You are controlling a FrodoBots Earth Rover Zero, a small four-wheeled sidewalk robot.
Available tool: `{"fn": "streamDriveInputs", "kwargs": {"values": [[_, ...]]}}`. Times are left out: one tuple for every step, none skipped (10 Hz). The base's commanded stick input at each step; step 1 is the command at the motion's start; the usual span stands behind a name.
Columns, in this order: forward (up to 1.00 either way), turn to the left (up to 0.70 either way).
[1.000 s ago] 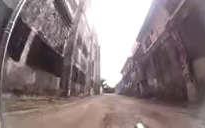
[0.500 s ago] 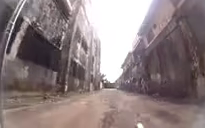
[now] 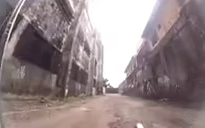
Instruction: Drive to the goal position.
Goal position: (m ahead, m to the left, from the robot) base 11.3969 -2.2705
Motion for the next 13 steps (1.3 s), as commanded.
{"fn": "streamDriveInputs", "kwargs": {"values": [[0.84, 0.06], [0.84, 0.06], [0.84, 0.06], [0.84, 0.06], [0.84, 0.06], [0.84, 0.06], [0.84, 0.06], [0.84, 0.06], [0.84, 0.04], [0.84, -0.17], [0.84, -0.24], [0.84, -0.2], [0.84, 0.01]]}}
